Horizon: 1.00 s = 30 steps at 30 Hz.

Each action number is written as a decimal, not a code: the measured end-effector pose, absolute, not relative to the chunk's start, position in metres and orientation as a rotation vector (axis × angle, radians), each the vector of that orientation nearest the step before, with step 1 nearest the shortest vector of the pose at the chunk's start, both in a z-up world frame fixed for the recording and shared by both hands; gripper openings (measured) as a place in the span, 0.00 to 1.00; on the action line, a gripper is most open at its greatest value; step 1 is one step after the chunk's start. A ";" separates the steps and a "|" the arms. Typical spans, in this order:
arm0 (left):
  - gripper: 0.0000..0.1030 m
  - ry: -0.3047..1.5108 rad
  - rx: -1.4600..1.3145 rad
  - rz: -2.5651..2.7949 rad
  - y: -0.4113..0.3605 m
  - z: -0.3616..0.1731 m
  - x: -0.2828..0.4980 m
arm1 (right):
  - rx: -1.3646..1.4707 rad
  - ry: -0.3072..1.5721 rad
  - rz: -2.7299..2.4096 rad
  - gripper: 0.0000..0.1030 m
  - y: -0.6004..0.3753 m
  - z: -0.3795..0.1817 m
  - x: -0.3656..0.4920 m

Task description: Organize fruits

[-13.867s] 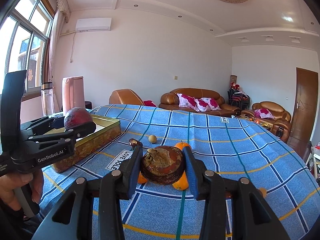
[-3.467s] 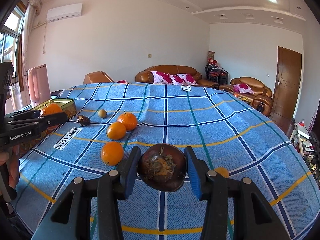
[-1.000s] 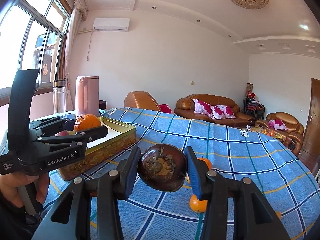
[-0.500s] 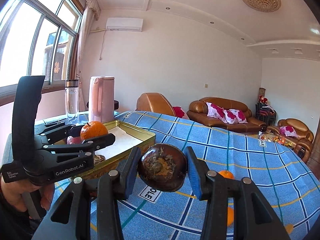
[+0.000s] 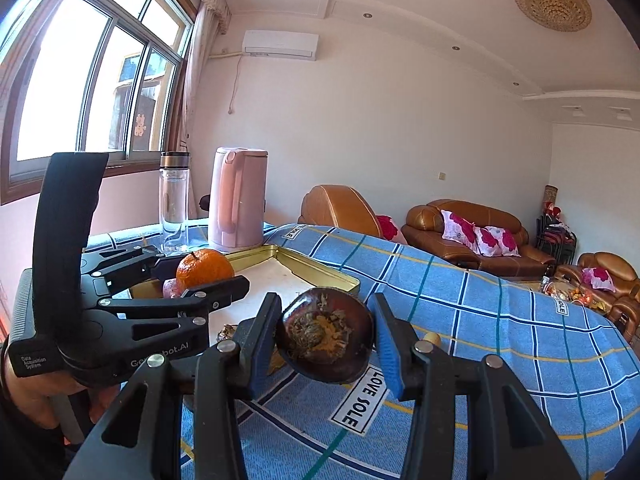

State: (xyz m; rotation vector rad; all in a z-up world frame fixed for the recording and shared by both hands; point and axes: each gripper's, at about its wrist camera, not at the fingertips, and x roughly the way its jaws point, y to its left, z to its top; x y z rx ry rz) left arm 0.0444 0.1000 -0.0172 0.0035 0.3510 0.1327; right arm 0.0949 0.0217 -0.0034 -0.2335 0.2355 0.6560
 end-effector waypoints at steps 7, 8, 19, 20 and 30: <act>0.46 0.374 0.004 0.169 0.113 -0.021 0.044 | -0.244 0.238 0.694 0.46 0.041 -0.002 0.097; 0.46 0.377 0.004 0.172 0.115 -0.022 0.044 | -0.248 0.239 0.699 0.46 0.044 -0.002 0.097; 0.46 0.421 -0.009 0.218 0.139 -0.031 0.040 | -0.254 0.273 0.752 0.46 0.069 -0.008 0.104; 0.46 0.425 -0.010 0.221 0.141 -0.032 0.040 | -0.256 0.274 0.757 0.46 0.071 -0.008 0.104; 0.46 0.458 -0.042 0.231 0.159 -0.040 0.038 | -0.273 0.318 0.803 0.46 0.099 -0.020 0.109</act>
